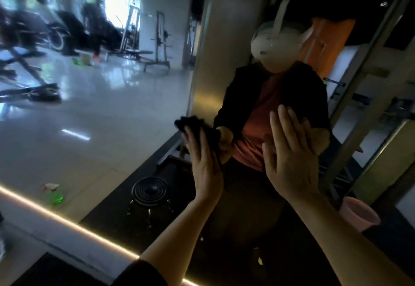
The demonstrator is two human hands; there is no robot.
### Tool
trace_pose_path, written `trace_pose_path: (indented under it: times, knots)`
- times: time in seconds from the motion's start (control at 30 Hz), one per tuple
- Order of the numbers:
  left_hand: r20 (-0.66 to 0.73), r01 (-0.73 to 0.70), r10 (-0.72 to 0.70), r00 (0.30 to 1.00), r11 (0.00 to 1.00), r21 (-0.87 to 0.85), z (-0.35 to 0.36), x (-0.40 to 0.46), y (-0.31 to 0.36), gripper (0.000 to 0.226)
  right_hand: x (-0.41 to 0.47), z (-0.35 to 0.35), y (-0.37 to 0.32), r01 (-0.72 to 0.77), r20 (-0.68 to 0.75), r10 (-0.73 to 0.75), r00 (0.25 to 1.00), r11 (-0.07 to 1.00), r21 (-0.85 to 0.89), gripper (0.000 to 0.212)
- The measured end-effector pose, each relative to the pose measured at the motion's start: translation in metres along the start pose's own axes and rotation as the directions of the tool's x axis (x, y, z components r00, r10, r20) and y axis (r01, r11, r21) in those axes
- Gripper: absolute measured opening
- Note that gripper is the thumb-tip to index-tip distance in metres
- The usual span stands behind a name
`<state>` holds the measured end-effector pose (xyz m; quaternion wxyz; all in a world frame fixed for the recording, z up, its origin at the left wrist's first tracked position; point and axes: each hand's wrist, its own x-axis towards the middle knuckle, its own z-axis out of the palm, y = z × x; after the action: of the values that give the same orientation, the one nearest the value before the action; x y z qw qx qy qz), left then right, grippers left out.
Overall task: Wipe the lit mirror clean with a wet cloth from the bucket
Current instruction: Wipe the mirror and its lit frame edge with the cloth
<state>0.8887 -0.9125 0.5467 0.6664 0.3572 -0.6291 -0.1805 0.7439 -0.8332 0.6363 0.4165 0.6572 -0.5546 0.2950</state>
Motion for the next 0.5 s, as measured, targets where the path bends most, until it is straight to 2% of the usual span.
trace_pose_path:
  times: [0.07, 0.1, 0.17, 0.27, 0.33, 0.4, 0.5]
  knots:
    - [0.070, -0.255, 0.251, 0.965, 0.966, 0.046, 0.023, 0.005, 0.028, 0.067, -0.022, -0.010, 0.022, -0.023, 0.018, 0.024, 1.000, 0.999, -0.029, 0.056]
    - [0.113, -0.317, 0.309, 0.944, 0.947, 0.059, 0.037, -0.003, 0.038, 0.071, -0.031, -0.016, 0.031, -0.034, 0.028, 0.035, 0.999, 0.999, -0.037, 0.056]
    - [0.156, -0.276, 0.259, 0.953, 0.956, 0.097, 0.060, -0.039, 0.044, 0.079, -0.045, -0.027, 0.048, -0.055, 0.042, 0.056, 0.998, 0.998, -0.036, 0.056]
    - [0.109, 0.030, -0.044, 0.993, 0.991, 0.128, 0.078, -0.096, 0.034, 0.068, -0.066, -0.036, 0.068, -0.057, 0.085, 0.059, 0.995, 0.998, -0.033, 0.059]
    - [0.044, 0.106, -0.111, 0.993, 0.988, 0.109, 0.086, -0.101, 0.039, 0.071, -0.075, -0.039, 0.076, -0.026, 0.129, 0.031, 0.991, 0.999, -0.043, 0.061]
    - [-0.019, 0.041, -0.039, 0.999, 0.994, 0.099, 0.091, -0.078, 0.056, 0.077, -0.077, -0.040, 0.079, -0.011, 0.148, 0.016, 0.989, 0.999, -0.034, 0.060]
    - [-0.014, -0.169, 0.175, 0.984, 0.967, 0.189, 0.089, -0.026, 0.082, 0.060, -0.077, -0.041, 0.078, -0.017, 0.156, 0.018, 0.988, 1.000, -0.005, 0.062]
